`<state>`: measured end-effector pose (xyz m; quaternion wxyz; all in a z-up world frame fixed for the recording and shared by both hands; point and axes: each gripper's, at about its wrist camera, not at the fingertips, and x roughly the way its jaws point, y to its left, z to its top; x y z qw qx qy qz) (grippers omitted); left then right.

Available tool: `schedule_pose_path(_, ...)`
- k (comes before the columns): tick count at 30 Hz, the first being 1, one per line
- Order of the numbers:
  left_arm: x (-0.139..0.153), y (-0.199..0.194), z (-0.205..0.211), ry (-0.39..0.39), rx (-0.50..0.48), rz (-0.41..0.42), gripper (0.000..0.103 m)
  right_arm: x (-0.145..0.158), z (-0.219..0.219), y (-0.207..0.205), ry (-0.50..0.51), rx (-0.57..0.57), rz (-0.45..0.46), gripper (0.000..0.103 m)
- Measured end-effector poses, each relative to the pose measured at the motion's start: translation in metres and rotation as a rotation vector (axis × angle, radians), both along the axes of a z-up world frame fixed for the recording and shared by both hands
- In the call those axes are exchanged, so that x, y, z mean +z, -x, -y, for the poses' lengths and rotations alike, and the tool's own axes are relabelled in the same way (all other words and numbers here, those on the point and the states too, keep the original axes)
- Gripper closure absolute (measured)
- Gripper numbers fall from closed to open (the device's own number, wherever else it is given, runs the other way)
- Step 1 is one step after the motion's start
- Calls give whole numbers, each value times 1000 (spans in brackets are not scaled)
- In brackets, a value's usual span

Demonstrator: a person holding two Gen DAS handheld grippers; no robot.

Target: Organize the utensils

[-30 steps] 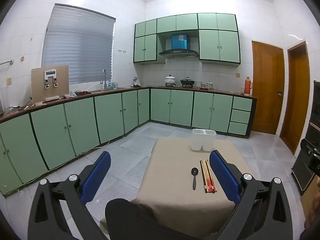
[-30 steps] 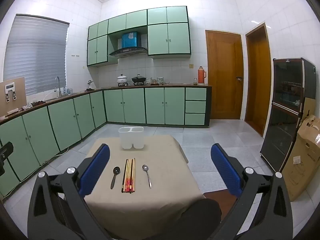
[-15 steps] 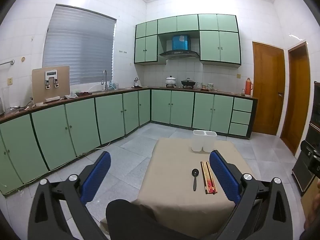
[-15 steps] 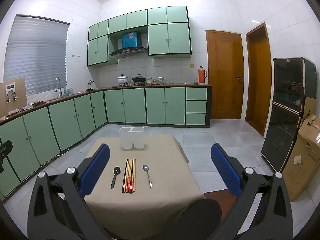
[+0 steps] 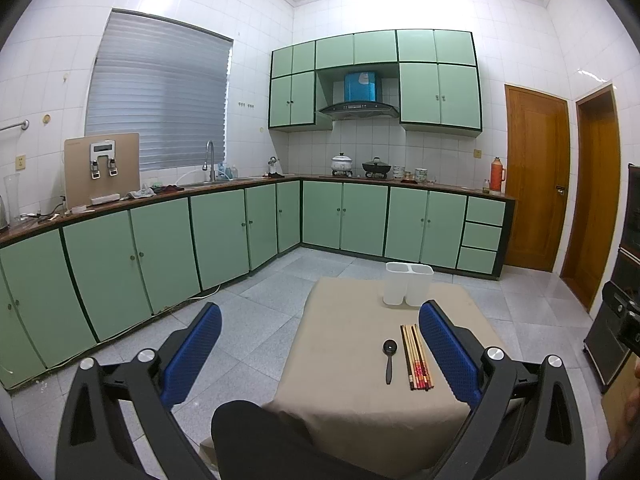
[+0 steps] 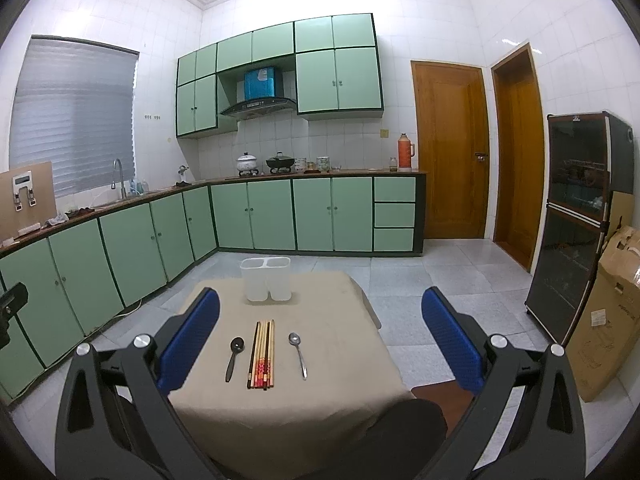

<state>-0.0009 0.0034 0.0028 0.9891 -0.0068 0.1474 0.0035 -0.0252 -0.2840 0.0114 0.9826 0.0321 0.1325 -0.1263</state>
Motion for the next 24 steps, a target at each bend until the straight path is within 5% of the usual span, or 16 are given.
schedule_pose_path(24,1,0,2,0,0,1,6,3,1,2,-2,0,3,5)
